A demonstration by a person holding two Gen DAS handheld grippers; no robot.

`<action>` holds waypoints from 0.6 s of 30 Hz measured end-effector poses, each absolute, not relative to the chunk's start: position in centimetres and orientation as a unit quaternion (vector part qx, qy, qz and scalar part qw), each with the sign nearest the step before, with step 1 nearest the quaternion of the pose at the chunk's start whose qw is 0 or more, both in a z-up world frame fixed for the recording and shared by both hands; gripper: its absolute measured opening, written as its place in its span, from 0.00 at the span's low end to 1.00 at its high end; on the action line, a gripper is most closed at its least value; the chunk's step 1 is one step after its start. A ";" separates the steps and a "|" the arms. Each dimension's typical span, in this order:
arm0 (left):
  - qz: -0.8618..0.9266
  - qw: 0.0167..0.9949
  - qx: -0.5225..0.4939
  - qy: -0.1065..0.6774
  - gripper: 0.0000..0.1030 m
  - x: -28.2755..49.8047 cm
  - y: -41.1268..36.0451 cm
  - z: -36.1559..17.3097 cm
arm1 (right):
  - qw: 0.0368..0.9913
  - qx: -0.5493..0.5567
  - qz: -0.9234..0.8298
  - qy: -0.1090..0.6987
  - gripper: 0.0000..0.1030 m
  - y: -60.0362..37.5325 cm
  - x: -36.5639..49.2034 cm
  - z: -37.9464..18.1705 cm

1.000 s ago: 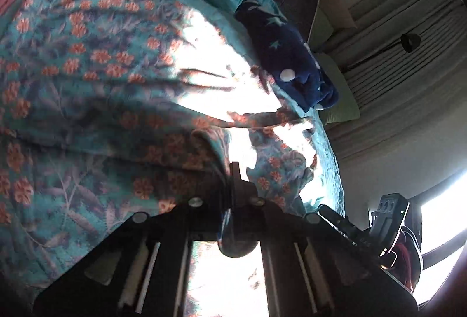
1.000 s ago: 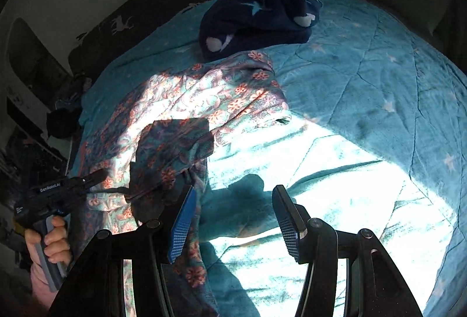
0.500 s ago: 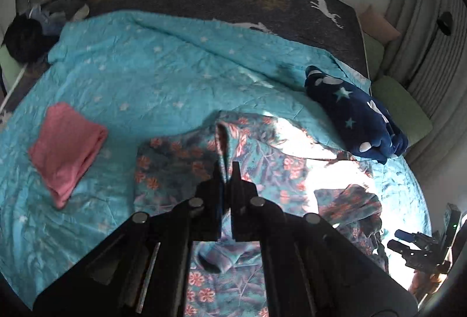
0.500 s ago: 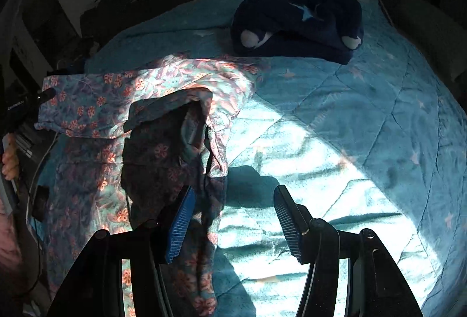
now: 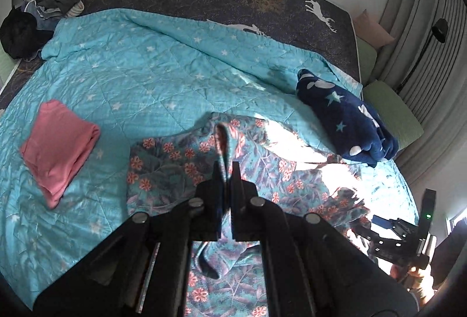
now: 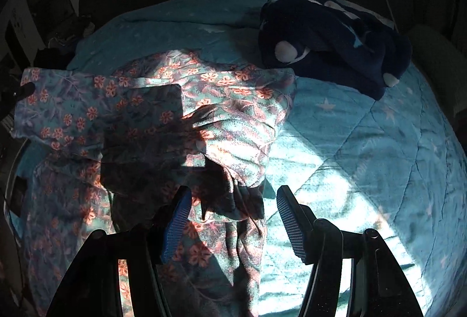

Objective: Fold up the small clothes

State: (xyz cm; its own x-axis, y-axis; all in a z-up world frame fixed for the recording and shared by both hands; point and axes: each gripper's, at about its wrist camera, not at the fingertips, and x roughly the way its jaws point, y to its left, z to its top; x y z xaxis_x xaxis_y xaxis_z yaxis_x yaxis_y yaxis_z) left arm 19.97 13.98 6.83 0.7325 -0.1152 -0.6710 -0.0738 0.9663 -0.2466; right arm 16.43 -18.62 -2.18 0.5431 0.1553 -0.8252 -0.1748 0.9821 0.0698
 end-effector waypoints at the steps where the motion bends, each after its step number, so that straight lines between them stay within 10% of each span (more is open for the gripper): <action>1: -0.011 0.922 -0.130 0.364 0.04 19.9 14.1 7.0 | 0.878 -0.004 0.087 0.470 0.60 -18.8 17.0 -2.4; 8: 0.041 0.908 -0.135 0.393 0.05 20.4 16.9 3.2 | 0.863 0.170 0.035 0.475 0.58 -26.8 17.9 -4.1; 18: 0.093 0.874 -0.150 0.454 0.06 20.4 19.8 -3.9 | 0.872 0.126 0.051 0.471 0.60 -26.8 15.2 -2.9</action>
